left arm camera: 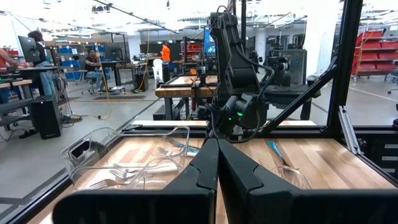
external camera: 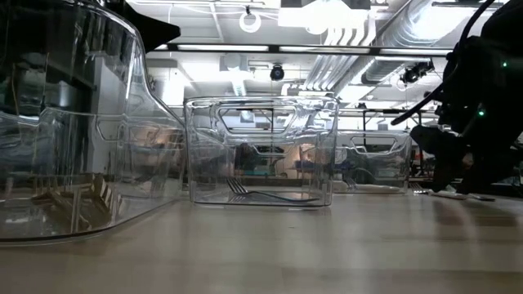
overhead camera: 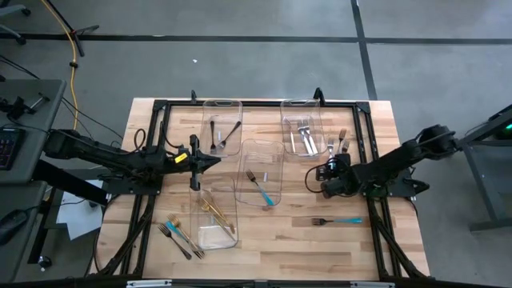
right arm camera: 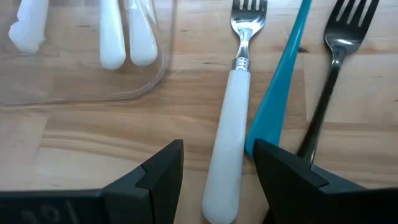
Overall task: Sort silverware by color (type)
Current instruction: Put the white fork into the top right transparent bin
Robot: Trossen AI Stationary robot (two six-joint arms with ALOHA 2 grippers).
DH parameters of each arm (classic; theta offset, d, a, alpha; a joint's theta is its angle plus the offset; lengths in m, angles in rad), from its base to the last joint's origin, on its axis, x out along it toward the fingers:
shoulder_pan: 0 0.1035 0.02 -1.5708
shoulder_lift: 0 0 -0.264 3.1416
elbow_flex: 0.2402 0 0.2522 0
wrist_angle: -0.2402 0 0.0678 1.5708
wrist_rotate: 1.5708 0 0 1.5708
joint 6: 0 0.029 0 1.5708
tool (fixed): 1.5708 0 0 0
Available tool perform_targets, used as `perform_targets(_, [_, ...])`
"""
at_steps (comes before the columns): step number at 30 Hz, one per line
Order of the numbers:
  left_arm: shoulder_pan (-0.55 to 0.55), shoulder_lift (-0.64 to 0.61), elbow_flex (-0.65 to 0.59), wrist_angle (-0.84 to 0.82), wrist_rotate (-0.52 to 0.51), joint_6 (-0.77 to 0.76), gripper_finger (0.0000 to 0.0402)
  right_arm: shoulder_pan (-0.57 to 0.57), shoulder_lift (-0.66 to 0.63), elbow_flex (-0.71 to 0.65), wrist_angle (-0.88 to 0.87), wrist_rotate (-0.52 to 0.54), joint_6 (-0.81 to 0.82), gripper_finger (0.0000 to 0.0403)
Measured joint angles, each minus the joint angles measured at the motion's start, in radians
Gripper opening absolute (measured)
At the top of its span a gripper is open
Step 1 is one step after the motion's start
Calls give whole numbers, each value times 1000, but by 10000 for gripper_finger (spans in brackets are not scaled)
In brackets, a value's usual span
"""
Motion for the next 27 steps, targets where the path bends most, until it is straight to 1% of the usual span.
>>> perform_targets(5, [0,0,0,0,0,0,1,0,3,0,0,-7,3,194])
perform_targets(8, [0,0,0,0,0,0,1,0,3,-1,-4,-16,3,181])
perform_targets(10, [0,0,0,0,0,-1,1,0,3,-1,-8,-18,3,161])
perform_targets(17, [0,0,0,0,0,-2,1,0,4,-3,-13,-23,6,67])
perform_targets(20, [0,0,0,0,0,-2,1,0,3,-2,-7,-16,12,39])
perform_targets(23, [0,0,0,0,0,-2,1,0,3,-2,-7,-14,12,31])
perform_targets(27, [0,0,0,0,0,-2,1,0,3,-2,-8,-13,8,34])
